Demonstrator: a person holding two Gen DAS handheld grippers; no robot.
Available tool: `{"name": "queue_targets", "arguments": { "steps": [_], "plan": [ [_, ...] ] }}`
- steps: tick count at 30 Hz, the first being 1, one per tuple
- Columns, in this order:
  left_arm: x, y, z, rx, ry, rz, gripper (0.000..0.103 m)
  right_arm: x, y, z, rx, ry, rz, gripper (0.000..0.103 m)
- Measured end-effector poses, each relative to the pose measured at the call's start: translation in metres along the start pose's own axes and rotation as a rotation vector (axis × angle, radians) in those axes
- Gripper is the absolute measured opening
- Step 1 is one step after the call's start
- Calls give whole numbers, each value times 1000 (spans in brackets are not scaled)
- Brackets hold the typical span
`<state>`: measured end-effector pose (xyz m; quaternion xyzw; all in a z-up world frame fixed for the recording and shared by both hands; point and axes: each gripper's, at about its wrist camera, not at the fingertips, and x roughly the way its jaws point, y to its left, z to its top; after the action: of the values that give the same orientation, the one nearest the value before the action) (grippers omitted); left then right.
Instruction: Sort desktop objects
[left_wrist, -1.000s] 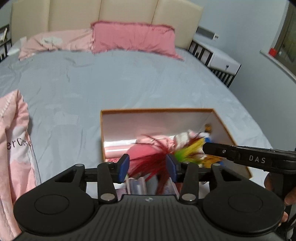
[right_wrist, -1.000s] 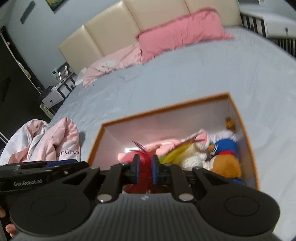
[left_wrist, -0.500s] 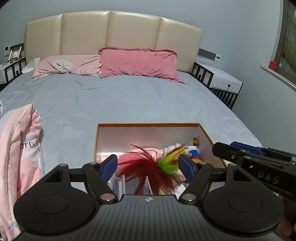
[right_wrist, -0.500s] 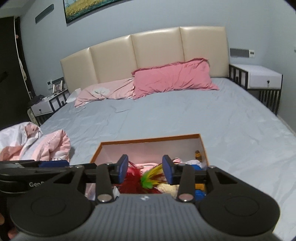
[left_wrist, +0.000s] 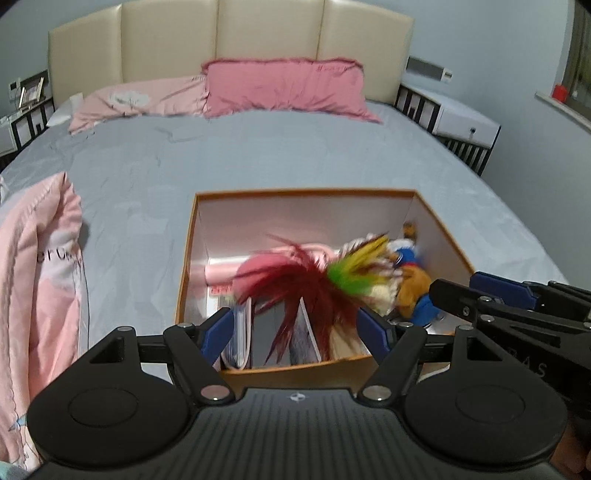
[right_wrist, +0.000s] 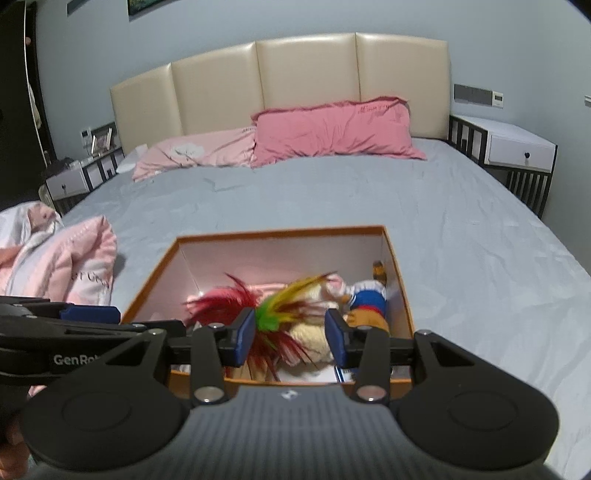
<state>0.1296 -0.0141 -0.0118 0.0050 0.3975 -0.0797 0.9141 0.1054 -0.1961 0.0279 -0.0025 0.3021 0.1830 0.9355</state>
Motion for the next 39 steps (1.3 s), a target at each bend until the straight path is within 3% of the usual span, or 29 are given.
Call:
{"name": "queue_targets", "arguments": {
  "steps": [10,20,25,39],
  "plan": [
    [32,6,-13,10,74,35,86,36,1,-16,-21,83,-2,44],
    [41,3,-20,61,37,115,87,50,10,-29,-71,97,-28,44],
    [47,15,-19,-22,75,63,87,52,9,-31,-68,99,-26,46],
    [49,12,-19,-12,76,76,87,53,9,-32,-67,91,-23,46]
  ]
}}
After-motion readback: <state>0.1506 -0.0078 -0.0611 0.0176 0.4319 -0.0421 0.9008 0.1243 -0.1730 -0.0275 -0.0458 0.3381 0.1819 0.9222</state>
